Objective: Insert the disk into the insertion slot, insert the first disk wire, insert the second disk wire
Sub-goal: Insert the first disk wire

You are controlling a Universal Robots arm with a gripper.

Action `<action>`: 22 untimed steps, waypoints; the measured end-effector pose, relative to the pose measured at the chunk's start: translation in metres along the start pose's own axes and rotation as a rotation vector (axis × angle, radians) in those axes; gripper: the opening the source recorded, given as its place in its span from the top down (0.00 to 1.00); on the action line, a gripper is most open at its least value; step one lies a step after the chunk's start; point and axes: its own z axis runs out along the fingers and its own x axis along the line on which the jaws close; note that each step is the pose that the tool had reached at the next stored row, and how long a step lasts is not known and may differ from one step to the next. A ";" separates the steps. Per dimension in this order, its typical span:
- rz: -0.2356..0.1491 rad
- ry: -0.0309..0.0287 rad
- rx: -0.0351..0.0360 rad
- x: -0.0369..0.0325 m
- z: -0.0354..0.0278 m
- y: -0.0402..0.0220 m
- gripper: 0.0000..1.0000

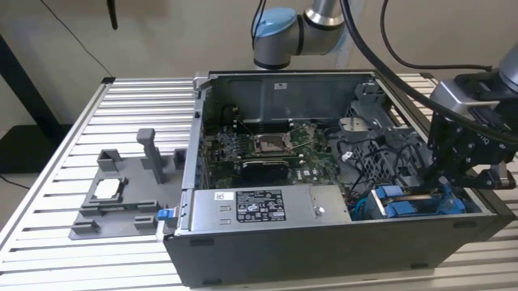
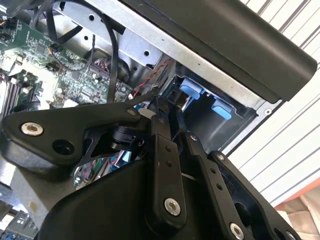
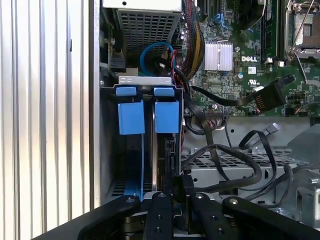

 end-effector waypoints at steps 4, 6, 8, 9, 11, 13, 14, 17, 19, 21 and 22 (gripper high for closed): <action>0.000 0.0000 0.0000 0.0001 0.0013 -0.0001 0.81; 0.001 -0.0004 0.0000 0.0003 0.0024 -0.0001 0.81; 0.001 -0.0002 0.0000 0.0004 0.0035 -0.0001 0.81; 0.001 -0.0002 0.0000 0.0005 0.0043 -0.0002 0.81; 0.001 0.0002 0.0001 0.0006 0.0055 -0.0002 0.81; 0.001 0.0005 0.0000 0.0007 0.0063 -0.0003 0.81; 0.001 -0.0006 -0.0001 0.0008 0.0070 -0.0003 0.81; 0.002 -0.0004 0.0000 0.0008 0.0067 -0.0002 0.73; 0.002 -0.0007 -0.0001 0.0004 0.0032 -0.0001 0.73; 0.002 -0.0003 -0.0002 -0.0002 -0.0020 0.0001 0.73; 0.002 -0.0005 -0.0002 -0.0005 -0.0046 0.0002 0.73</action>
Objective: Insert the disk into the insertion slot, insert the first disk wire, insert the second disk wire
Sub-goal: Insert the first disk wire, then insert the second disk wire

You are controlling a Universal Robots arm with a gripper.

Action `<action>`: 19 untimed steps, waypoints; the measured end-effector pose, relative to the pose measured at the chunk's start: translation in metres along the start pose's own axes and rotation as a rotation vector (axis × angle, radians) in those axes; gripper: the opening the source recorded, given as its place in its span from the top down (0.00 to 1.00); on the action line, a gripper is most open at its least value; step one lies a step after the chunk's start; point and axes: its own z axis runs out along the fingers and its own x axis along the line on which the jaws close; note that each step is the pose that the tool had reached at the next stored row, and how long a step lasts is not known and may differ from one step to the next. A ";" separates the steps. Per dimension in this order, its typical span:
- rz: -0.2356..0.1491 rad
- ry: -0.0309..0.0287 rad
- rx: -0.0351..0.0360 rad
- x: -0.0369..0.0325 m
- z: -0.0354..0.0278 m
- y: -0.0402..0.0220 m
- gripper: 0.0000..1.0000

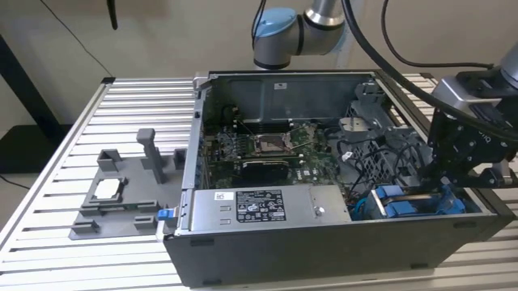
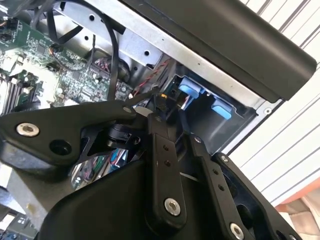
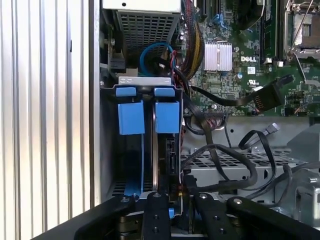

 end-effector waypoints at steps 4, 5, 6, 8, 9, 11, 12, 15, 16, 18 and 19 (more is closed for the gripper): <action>0.000 -0.0001 0.0000 -0.0014 -0.0120 0.0009 0.73; 0.000 0.0003 0.0001 -0.0018 -0.0158 0.0011 0.73; 0.000 -0.0001 0.0000 -0.0022 -0.0195 0.0014 0.73; 0.000 0.0001 0.0000 -0.0030 -0.0272 0.0021 0.73; 0.000 0.0001 0.0001 -0.0034 -0.0309 0.0025 0.73; 0.000 0.0000 0.0001 -0.0042 -0.0377 0.0032 0.73; 0.000 0.0001 0.0000 -0.0045 -0.0402 0.0034 0.73; 0.000 -0.0002 0.0000 -0.0046 -0.0411 0.0037 0.73; 0.000 -0.0003 0.0000 -0.0046 -0.0410 0.0036 0.73; 0.000 -0.0003 0.0000 -0.0046 -0.0411 0.0037 0.73; 0.000 -0.0002 0.0000 -0.0046 -0.0411 0.0037 0.73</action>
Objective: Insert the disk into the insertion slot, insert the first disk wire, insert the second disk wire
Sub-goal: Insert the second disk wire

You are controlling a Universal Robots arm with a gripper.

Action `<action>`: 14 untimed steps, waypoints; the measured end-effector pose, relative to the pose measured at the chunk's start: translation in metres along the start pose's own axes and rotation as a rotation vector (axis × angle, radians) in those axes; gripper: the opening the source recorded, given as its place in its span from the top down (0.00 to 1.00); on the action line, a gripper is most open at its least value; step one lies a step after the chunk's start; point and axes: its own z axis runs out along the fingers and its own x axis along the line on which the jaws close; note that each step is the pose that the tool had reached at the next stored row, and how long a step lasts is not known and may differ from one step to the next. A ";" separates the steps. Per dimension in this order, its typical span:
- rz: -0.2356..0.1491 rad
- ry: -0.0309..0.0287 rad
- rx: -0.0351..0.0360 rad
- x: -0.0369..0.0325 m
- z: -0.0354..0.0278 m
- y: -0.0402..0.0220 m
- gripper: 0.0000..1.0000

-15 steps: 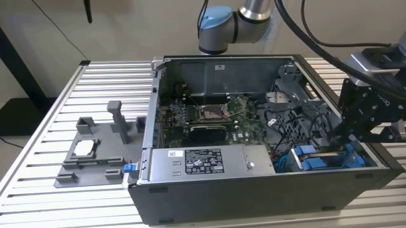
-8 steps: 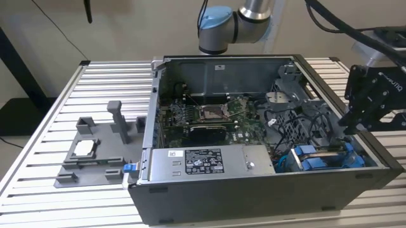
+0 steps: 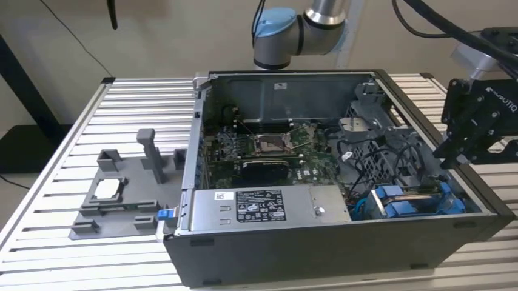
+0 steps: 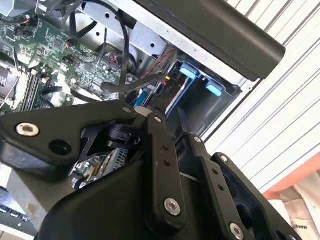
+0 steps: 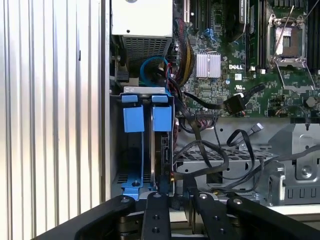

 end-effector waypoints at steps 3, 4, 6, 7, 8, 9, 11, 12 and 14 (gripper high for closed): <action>0.000 0.0002 0.0000 -0.0022 0.0001 0.0001 0.73; 0.000 0.0000 0.0000 -0.0047 0.0005 0.0001 0.73; 0.000 0.0007 0.0000 -0.0127 0.0013 0.0001 0.73; 0.000 0.0009 0.0001 -0.0168 0.0018 0.0002 0.73; 0.000 0.0011 0.0000 -0.0213 0.0024 0.0002 0.73; 0.000 0.0015 0.0000 -0.0258 0.0028 0.0002 0.73; 0.000 0.0025 0.0001 -0.0347 0.0038 0.0003 0.73; 0.000 0.0031 0.0001 -0.0397 0.0044 0.0004 0.73; 0.000 0.0048 0.0001 -0.0485 0.0053 0.0004 0.73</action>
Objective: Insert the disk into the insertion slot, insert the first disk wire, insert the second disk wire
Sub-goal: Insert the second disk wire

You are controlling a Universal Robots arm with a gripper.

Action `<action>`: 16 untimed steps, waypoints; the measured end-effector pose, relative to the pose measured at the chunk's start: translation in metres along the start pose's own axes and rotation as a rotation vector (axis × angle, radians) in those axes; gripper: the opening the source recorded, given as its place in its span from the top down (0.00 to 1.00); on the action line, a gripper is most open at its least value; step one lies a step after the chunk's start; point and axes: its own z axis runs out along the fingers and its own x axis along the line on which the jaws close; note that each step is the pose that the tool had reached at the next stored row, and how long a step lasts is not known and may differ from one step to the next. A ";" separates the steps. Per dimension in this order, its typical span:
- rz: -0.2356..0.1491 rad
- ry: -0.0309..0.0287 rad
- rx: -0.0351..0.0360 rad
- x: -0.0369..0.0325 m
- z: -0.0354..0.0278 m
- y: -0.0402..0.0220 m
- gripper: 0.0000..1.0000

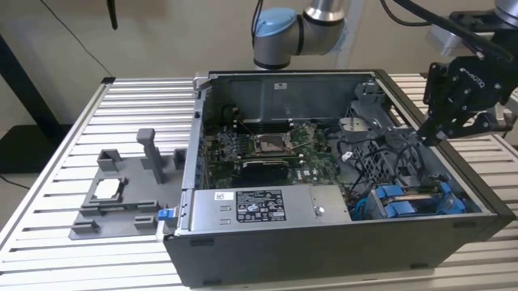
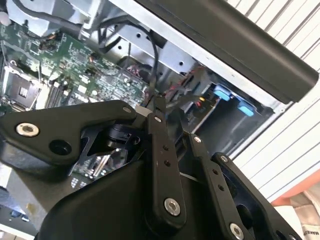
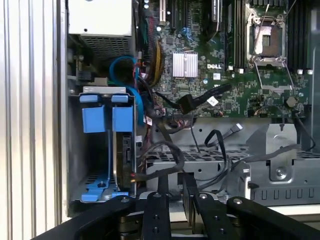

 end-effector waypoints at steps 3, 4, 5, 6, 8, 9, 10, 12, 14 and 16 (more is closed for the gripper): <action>0.000 0.0029 0.0001 -0.0097 0.0010 0.0002 0.73; 0.000 0.0028 0.0001 -0.0097 0.0011 0.0012 0.73; 0.000 0.0029 0.0001 -0.0093 0.0012 0.0040 0.73; 0.000 0.0029 0.0001 -0.0088 0.0012 0.0067 0.73; 0.000 0.0029 0.0009 -0.0078 0.0015 0.0135 0.73; 0.000 0.0029 0.0016 -0.0076 0.0016 0.0175 0.73; 0.000 0.0028 0.0026 -0.0075 0.0019 0.0220 0.73; 0.000 0.0029 0.0051 -0.0074 0.0022 0.0304 0.73; -0.001 0.0029 0.0085 -0.0073 0.0025 0.0395 0.73; -0.001 0.0027 0.0120 -0.0072 0.0030 0.0477 0.73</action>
